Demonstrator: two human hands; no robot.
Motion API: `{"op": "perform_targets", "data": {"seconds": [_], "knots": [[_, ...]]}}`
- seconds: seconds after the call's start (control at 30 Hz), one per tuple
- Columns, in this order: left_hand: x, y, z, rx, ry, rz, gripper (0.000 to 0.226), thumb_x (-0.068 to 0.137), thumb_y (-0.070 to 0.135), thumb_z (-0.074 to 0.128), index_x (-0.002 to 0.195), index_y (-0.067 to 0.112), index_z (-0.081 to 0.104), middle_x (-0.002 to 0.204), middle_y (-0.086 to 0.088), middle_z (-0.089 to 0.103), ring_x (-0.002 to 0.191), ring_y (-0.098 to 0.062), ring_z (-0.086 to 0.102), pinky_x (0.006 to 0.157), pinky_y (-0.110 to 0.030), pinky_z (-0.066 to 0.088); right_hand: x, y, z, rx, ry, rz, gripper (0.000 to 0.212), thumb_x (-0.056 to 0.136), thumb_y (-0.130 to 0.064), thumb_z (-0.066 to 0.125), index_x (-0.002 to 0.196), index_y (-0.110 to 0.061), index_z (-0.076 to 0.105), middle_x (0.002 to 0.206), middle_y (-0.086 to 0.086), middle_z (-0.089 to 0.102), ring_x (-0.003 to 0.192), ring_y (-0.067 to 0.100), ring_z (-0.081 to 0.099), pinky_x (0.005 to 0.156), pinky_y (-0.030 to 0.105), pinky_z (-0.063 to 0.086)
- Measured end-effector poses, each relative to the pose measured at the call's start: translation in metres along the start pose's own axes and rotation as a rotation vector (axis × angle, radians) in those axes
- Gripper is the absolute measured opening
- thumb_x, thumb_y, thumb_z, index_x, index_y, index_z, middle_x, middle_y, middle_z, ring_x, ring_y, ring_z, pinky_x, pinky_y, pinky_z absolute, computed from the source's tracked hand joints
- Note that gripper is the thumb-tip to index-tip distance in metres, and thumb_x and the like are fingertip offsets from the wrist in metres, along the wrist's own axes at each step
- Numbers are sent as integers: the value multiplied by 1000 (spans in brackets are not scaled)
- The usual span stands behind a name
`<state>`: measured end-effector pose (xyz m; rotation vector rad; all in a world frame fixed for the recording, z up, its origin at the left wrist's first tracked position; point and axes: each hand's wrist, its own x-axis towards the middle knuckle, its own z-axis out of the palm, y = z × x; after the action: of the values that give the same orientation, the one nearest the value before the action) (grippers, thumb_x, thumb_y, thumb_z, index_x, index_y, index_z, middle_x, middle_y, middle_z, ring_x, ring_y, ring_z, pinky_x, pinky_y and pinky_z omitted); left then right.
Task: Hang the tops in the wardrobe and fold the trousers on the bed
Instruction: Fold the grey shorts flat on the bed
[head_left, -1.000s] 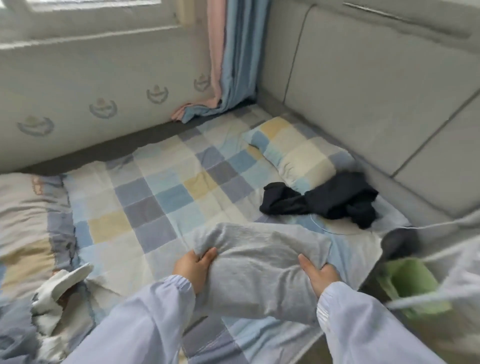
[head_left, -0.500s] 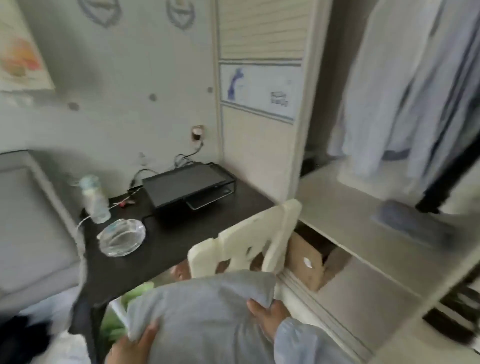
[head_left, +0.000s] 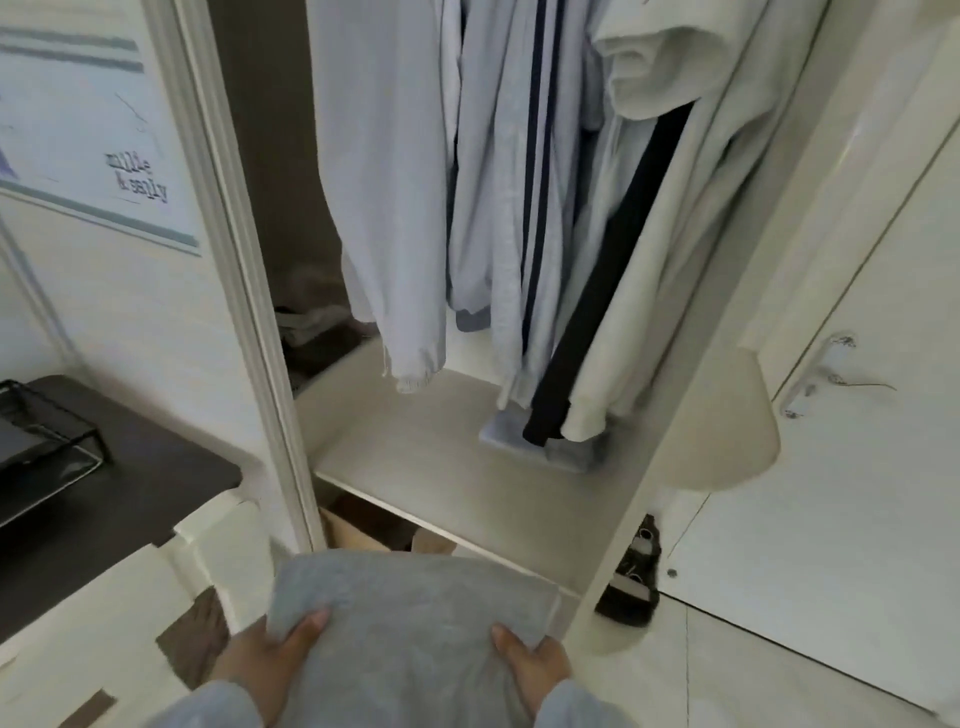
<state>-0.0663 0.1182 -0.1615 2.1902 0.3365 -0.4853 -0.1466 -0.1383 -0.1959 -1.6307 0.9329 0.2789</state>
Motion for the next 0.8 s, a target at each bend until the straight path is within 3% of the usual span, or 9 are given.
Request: {"op": "perform_targets", "data": {"seconds": [0.13, 0.23, 0.27, 0.33, 0.4, 0.5, 0.63, 0.73, 0.8], "knots": [[64, 40, 24, 82, -53, -45, 62, 88, 53, 51, 130, 8, 52, 130, -17, 56, 119, -33, 51, 100, -33, 35, 60, -18, 13, 82, 45, 27, 84, 54, -59, 72, 118, -5, 62, 121, 13, 62, 112, 26, 59, 90, 25, 43], [134, 61, 40, 130, -129, -50, 59, 86, 53, 55, 127, 11, 56, 125, -15, 60, 117, -32, 54, 95, -31, 38, 109, -42, 17, 150, 80, 95, 55, 77, -34, 72, 118, 1, 61, 120, 17, 62, 107, 27, 58, 80, 23, 38], [155, 71, 46, 119, -149, -49, 56, 86, 51, 57, 125, 11, 57, 122, -15, 62, 115, -31, 56, 92, -30, 40, 129, -45, 17, 168, 96, 106, 53, 77, -28, 73, 118, 3, 60, 121, 18, 61, 105, 27, 58, 81, 25, 39], [193, 89, 59, 97, -203, -45, 49, 86, 44, 61, 122, 12, 58, 115, -15, 65, 107, -32, 59, 85, -29, 43, 168, -49, 18, 188, 114, 162, 69, 56, -29, 71, 116, 6, 60, 116, 19, 62, 95, 25, 57, 78, 27, 42], [229, 104, 73, 33, -264, -49, 54, 73, 33, 68, 121, 11, 58, 103, -14, 66, 91, -29, 62, 74, -27, 44, 200, -56, 20, 188, 124, 193, 72, 45, -23, 55, 111, 5, 60, 104, 18, 63, 85, 25, 57, 71, 28, 45], [284, 125, 90, -84, -353, -72, 73, 44, 19, 60, 116, 10, 53, 85, -11, 62, 69, -24, 60, 57, -26, 45, 247, -67, 15, 238, 229, 188, 69, 46, -21, 54, 112, 0, 58, 101, 15, 64, 89, 30, 60, 79, 36, 48], [344, 139, 126, -157, -369, 82, 71, 46, 24, 66, 116, 22, 54, 106, -15, 65, 96, -32, 63, 90, -45, 50, 298, -81, 1, 243, 340, 27, 52, 55, -22, 58, 105, -7, 57, 97, 12, 60, 86, 26, 56, 75, 31, 38], [376, 152, 155, -153, -368, 204, 50, 55, 34, 72, 101, 27, 54, 106, -16, 66, 97, -33, 64, 90, -48, 51, 340, -86, -18, 229, 443, -57, 26, 79, -12, 63, 102, -3, 59, 93, 12, 59, 90, 31, 58, 77, 37, 43], [384, 164, 174, -164, -359, 298, 27, 75, 24, 71, 96, 26, 54, 93, -15, 65, 83, -26, 65, 79, -38, 54, 374, -79, -35, 170, 520, -94, 28, 80, -22, 59, 103, -6, 61, 99, 12, 62, 100, 37, 59, 89, 46, 47]]}}
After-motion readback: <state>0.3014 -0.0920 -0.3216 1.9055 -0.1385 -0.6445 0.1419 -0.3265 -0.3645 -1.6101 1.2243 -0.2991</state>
